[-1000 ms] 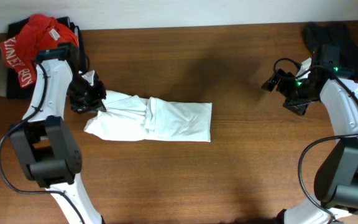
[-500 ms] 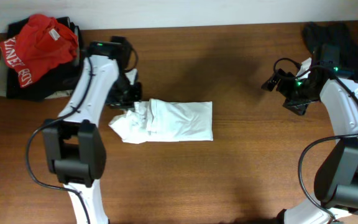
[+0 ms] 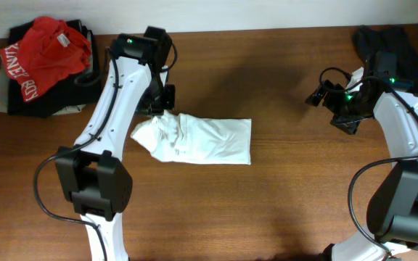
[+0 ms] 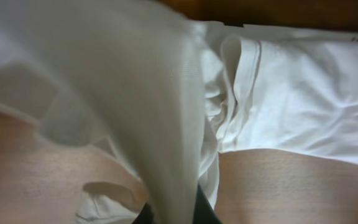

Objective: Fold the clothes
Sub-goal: 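Lift the left end with the left gripper and fold it rightward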

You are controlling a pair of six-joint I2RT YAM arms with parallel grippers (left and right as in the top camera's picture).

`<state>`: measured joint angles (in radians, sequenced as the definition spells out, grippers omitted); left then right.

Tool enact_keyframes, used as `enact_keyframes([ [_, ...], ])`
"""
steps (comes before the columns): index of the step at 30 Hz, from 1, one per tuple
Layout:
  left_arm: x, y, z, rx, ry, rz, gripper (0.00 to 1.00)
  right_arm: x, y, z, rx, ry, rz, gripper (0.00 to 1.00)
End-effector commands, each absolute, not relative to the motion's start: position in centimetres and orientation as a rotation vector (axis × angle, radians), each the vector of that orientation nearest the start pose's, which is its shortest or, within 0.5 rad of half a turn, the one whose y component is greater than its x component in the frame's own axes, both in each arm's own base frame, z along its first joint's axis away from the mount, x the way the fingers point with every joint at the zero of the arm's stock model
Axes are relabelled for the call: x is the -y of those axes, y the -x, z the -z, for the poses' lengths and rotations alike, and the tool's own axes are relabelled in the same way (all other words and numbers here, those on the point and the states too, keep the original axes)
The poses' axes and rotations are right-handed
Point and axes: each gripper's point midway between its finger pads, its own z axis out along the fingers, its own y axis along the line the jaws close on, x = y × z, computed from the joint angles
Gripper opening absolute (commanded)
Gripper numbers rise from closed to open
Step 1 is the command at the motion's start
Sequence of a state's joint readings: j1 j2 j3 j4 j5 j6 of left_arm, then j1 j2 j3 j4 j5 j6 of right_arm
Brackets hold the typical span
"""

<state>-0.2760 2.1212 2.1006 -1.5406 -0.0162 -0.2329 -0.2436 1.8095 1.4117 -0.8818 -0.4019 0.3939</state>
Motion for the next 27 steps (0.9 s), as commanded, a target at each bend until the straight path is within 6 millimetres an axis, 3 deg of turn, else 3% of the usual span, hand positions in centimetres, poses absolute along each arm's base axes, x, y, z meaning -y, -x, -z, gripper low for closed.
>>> enact_keyframes([
  [1,11.7,-39.0,-17.1,-3.068,-0.083,-0.022,0.01,3.4,-40.7,-11.5,-2.685,-0.806,-0.594,0.99],
  [13,17.3,-38.2,-16.7,-3.015,-0.282,0.008,0.01,3.4,-40.7,-11.5,-2.684,-0.807,-0.594,0.99],
  [18,19.3,-37.4,-14.3,-3.032,-0.35,0.036,0.01,3.4,-40.7,-11.5,-2.684,-0.807,-0.594,0.99],
  [23,22.1,-36.4,-11.9,-3.045,-0.41,0.171,0.01,3.4,-40.7,-11.5,-2.684,-0.807,-0.594,0.98],
  [27,23.2,-35.9,-10.7,-3.041,-0.45,0.184,0.01,3.4,-40.7,-11.5,-2.684,-0.807,-0.594,0.99],
])
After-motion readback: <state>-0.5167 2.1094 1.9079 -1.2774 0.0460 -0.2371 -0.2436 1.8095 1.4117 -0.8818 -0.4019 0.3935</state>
